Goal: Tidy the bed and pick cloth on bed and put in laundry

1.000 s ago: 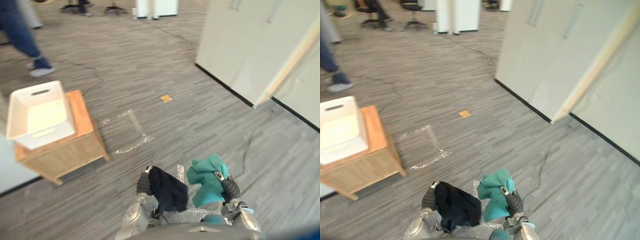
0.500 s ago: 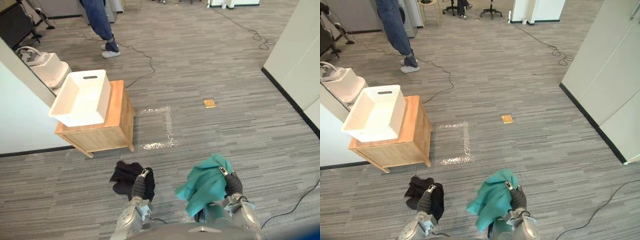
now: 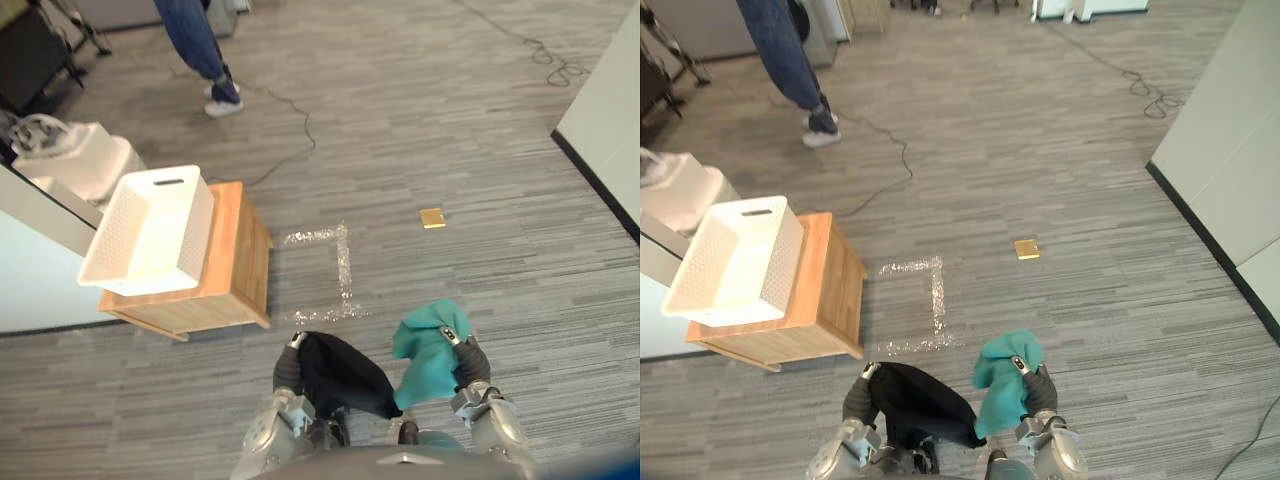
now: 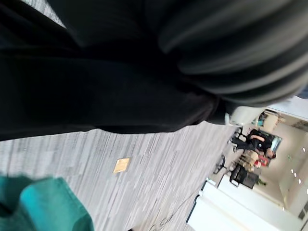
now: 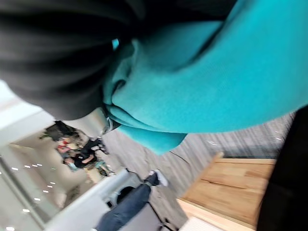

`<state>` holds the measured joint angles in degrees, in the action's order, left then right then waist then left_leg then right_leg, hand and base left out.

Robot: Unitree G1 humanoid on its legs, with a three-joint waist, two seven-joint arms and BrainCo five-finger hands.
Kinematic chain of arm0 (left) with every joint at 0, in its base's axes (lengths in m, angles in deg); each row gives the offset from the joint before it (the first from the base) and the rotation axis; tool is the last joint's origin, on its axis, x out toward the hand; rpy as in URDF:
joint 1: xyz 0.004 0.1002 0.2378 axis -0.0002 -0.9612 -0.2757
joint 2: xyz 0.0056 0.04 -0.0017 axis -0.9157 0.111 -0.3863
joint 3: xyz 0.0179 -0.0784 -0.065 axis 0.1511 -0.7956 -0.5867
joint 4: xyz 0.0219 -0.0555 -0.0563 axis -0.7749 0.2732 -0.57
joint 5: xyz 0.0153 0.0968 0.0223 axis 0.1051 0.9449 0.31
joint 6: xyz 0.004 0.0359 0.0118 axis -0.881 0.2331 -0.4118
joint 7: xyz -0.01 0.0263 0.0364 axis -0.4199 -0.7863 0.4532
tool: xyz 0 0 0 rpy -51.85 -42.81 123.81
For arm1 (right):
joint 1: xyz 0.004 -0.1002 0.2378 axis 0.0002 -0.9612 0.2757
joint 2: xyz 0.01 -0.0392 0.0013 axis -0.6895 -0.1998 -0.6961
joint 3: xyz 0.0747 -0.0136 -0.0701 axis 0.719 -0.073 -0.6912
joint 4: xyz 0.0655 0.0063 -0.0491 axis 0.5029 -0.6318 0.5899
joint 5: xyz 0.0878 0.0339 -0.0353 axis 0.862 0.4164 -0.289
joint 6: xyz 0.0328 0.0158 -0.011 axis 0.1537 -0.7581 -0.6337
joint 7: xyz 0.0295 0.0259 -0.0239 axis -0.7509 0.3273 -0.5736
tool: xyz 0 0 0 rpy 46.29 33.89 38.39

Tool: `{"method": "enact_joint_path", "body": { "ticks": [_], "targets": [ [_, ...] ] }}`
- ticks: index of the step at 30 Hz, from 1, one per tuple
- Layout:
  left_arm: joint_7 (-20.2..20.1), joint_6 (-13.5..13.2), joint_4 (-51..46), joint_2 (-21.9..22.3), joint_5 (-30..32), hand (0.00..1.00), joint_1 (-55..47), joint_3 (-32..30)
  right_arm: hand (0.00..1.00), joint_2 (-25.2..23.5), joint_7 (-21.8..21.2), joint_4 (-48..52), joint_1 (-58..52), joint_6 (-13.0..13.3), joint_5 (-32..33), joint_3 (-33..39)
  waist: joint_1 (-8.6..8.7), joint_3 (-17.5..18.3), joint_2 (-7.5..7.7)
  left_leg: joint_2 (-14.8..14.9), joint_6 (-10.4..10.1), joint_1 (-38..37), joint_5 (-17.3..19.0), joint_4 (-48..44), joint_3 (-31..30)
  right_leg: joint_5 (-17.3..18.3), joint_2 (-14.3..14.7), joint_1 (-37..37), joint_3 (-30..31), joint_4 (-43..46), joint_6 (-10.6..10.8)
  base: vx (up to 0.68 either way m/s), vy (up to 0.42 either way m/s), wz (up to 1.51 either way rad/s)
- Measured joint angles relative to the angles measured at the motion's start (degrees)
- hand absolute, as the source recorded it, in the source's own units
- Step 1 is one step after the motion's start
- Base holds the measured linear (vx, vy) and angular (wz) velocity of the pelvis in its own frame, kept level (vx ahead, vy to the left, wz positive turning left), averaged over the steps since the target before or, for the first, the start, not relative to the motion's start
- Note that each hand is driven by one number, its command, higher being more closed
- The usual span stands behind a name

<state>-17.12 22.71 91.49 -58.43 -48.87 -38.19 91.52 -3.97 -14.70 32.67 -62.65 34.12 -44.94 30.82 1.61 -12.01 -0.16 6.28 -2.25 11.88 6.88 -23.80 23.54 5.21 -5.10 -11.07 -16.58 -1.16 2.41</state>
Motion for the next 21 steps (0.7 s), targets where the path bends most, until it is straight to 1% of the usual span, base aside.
{"method": "enact_joint_path", "body": {
  "ticks": [1,2,3,4,5,6,7,8,9,10,11,12,13,14,16,17,18,19,20,21],
  "targets": [
    [-0.1,0.0,0.3,0.2,0.0,1.00,-0.6,0.9,1.00,0.6,-0.1,0.6,-0.6,0.0,0.0,-0.2,-0.02,0.6,-1.33,1.5,-0.4,-0.3,0.1,1.7,1.5,0.0,0.9,-1.3,-0.2,-0.1,0.1,0.17,0.081,-0.07],
    [-0.4,-0.1,0.9,0.7,0.0,1.00,-1.4,1.7,1.00,1.7,-0.2,0.5,-1.8,0.1,0.0,-0.2,-0.30,1.4,-2.44,2.7,3.4,-1.3,2.4,2.7,2.8,0.7,1.5,-2.9,0.0,-0.3,1.2,0.15,0.107,-0.15],
    [-0.3,-0.1,1.8,0.7,0.0,1.00,-1.5,1.7,1.00,2.3,-0.2,0.0,-1.7,0.1,0.0,-0.2,-0.89,2.0,-2.81,1.9,4.2,-2.1,3.7,2.7,3.1,1.2,0.7,-3.8,-0.2,-0.1,1.8,0.22,0.176,-0.14],
    [-0.4,-0.1,2.3,1.1,0.0,1.00,-2.0,1.3,1.00,2.5,-0.2,0.0,-1.5,0.1,0.0,-0.2,-1.18,2.8,-2.56,0.9,4.3,-3.1,5.2,3.3,3.8,2.3,-0.5,-3.0,-0.7,2.6,3.4,0.22,0.175,0.03],
    [-0.4,-0.1,2.4,1.5,0.0,1.00,-2.2,1.1,1.00,2.6,-0.2,0.1,-1.4,0.1,0.0,-0.2,-1.04,2.9,-2.82,0.4,4.7,-3.6,5.6,4.1,3.8,2.9,-1.3,-1.1,-1.6,7.3,4.3,0.23,0.227,0.11],
    [-0.7,-0.1,2.3,1.6,0.3,1.00,-2.2,0.7,1.00,2.6,0.1,0.2,-1.1,0.1,0.0,-0.1,-1.07,3.4,-3.42,-0.6,5.1,-5.5,5.6,6.5,3.9,4.1,-3.4,2.7,-2.5,16.8,6.2,0.18,0.238,0.11],
    [-0.8,-0.1,2.1,1.5,0.3,1.00,-2.3,0.3,1.00,2.6,0.1,0.2,-1.1,0.0,0.0,-0.1,-1.09,3.2,-3.10,-1.5,5.6,-7.0,5.6,7.9,4.0,4.6,-5.2,5.2,-2.7,23.9,7.0,0.19,0.246,0.09],
    [-0.8,-0.2,2.1,1.2,0.9,1.00,-2.5,-0.1,1.00,1.7,0.4,0.2,-0.7,0.0,-0.1,-0.6,-1.05,3.1,-1.44,-3.3,5.8,-9.6,5.5,10.0,4.1,3.6,-9.3,10.5,-2.6,37.8,8.0,0.22,0.205,0.16],
    [-0.7,-0.1,2.1,-0.2,1.3,1.00,-2.6,0.1,1.00,0.8,0.8,0.2,-0.6,0.0,-0.9,-1.5,-0.96,2.8,0.01,-4.6,6.0,-12.0,5.9,11.1,3.4,2.4,-12.8,14.7,-2.6,48.4,8.0,0.24,0.137,0.22],
    [-0.6,-0.1,2.1,-0.9,1.3,1.00,-2.6,0.3,1.00,0.3,1.0,0.2,-0.6,0.0,-1.5,-1.7,-0.80,2.8,0.67,-5.0,5.9,-13.3,6.1,11.7,2.9,2.5,-14.0,16.3,-3.0,52.1,7.2,0.30,0.133,0.29],
    [-0.3,-0.1,2.1,-1.4,1.3,1.00,-2.5,0.3,1.00,-0.1,1.2,0.2,-0.7,0.0,-2.2,-1.8,-0.62,2.7,0.62,-5.1,5.6,-15.0,6.4,12.4,2.1,3.6,-15.3,18.8,-4.1,56.1,5.2,0.31,0.100,0.32],
    [-0.2,-0.1,2.1,-1.6,1.3,1.00,-2.2,0.3,1.00,0.0,1.4,0.2,-0.7,0.1,-2.2,-1.9,-0.41,3.0,1.01,-5.1,6.0,-16.5,6.1,13.4,0.9,4.3,-15.5,20.6,-5.4,56.3,4.4,0.27,0.066,0.40],
    [-0.2,-0.1,2.1,-1.8,1.3,1.00,-2.0,0.3,1.00,0.0,1.5,0.2,-0.8,0.1,-2.1,-1.9,-0.24,3.1,1.23,-5.1,6.0,-17.3,6.1,13.9,0.7,4.8,-15.6,21.2,-6.0,55.5,4.5,0.29,0.022,0.58],
    [-0.1,0.0,2.1,-1.8,1.2,1.00,-1.4,0.3,1.00,0.0,1.7,0.2,-1.2,0.3,-2.1,-1.9,0.42,3.1,1.53,-5.1,5.9,-18.6,6.1,14.7,-0.9,5.6,-15.3,22.0,-7.0,52.5,4.6,0.32,-0.016,0.69],
    [0.4,1.0,2.0,-1.8,1.2,1.00,-0.4,0.3,1.00,0.1,1.7,0.2,-1.9,0.3,-1.9,-2.1,1.06,2.8,0.98,-4.2,5.1,-20.4,6.5,15.3,-3.4,6.2,-12.5,22.6,-7.7,43.7,4.3,0.33,-0.057,0.68],
    [0.6,1.5,2.1,-1.8,1.2,1.00,0.5,0.4,1.00,0.1,1.7,0.2,-2.5,0.3,-1.9,-2.3,1.71,2.5,0.35,-3.1,4.3,-21.2,6.9,15.6,-5.2,5.9,-9.9,22.6,-7.5,35.5,4.0,0.33,-0.119,0.76],
    [0.5,1.9,2.1,-1.9,1.2,1.00,1.4,0.3,1.00,0.1,1.7,0.2,-2.9,0.4,-1.7,-2.4,2.37,2.2,-0.15,-1.9,3.2,-21.7,7.1,15.7,-7.1,3.8,-7.5,22.6,-7.3,26.9,3.7,0.33,-0.141,0.85],
    [0.5,2.1,2.1,-1.9,1.2,1.00,2.1,0.4,1.00,0.1,1.7,0.1,-3.2,0.6,-1.6,-2.4,2.58,2.1,-0.29,-1.4,2.4,-21.9,7.3,15.9,-8.4,1.2,-6.2,22.6,-6.7,20.4,3.8,0.34,-0.181,0.93],
    [0.5,2.2,2.1,-2.0,1.2,1.00,2.9,0.5,1.00,0.1,1.7,0.2,-3.9,1.4,-1.5,-2.4,2.64,2.1,0.02,-1.0,1.1,-22.2,7.6,16.0,-10.2,-4.0,-5.1,22.6,-4.7,10.6,4.5,0.36,-0.233,0.86],
    [0.5,2.1,2.1,-2.1,1.2,1.00,3.2,0.5,1.00,0.1,1.7,0.2,-4.0,1.7,-1.5,-2.4,2.41,1.7,0.72,-1.1,-0.1,-23.1,8.3,16.0,-11.3,-6.9,-5.4,22.6,-2.5,5.5,4.7,0.43,-0.347,0.78]
  ]
}}
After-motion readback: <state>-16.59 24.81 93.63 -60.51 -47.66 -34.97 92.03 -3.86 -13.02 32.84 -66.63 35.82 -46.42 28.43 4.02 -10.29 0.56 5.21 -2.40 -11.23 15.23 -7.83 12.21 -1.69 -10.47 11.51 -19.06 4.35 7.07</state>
